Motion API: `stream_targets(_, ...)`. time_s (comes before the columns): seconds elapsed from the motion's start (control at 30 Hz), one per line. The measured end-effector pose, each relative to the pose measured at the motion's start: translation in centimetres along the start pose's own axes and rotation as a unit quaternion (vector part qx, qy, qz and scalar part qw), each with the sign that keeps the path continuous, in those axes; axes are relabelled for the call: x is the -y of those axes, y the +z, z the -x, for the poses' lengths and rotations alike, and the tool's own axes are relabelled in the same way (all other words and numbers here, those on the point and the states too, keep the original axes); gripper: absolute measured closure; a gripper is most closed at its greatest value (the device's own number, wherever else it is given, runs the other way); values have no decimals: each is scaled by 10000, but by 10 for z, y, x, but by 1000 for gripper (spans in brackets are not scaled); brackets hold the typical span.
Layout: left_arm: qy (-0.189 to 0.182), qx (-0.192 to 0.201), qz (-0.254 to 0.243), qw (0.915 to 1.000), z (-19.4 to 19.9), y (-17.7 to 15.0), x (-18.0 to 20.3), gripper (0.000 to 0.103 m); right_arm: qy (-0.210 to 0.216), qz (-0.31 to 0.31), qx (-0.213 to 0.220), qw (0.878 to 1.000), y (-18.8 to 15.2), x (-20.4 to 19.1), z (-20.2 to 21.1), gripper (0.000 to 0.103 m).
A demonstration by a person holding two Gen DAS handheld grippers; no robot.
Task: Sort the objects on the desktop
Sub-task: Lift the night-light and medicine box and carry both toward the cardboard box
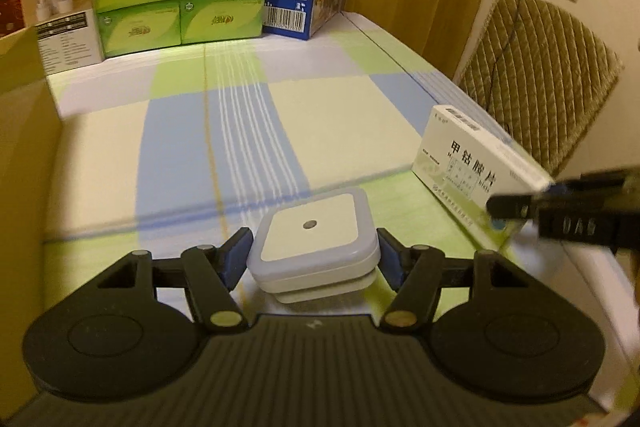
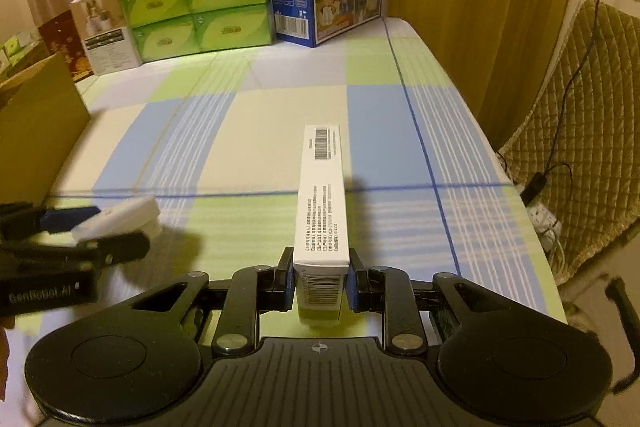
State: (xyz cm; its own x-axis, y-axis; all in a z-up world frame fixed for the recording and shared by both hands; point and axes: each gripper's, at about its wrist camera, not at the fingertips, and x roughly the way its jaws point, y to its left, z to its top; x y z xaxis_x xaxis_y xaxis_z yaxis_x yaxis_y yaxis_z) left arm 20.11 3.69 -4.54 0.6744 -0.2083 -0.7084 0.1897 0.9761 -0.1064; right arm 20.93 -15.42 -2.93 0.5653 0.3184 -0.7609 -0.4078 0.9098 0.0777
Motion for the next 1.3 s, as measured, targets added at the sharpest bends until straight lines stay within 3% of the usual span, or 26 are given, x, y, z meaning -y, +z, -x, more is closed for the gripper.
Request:
stream_targets(0.17,162,-52,-320,9993,22,-22,11,42,304,-103,-113,9994,-17,-5,10,81)
stream_targets(0.5,89,-49,-275,9996,14,-23,4,42,58,207,38,9998,-9,-12,-10,72)
stream_targets(0.87,22,-58,-53,10000,9,-19,-2,42,-113,374,-244,9989,-4,-20,-41,73)
stream_targets(0.97,42,-73,-33,10000,9,-18,-3,42,-122,420,-320,9985,-5,-22,-42,81)
stream_targets(1.3,117,41,43,9999,16,-12,1,42,-14,220,128,9997,-2,-24,-16,82)
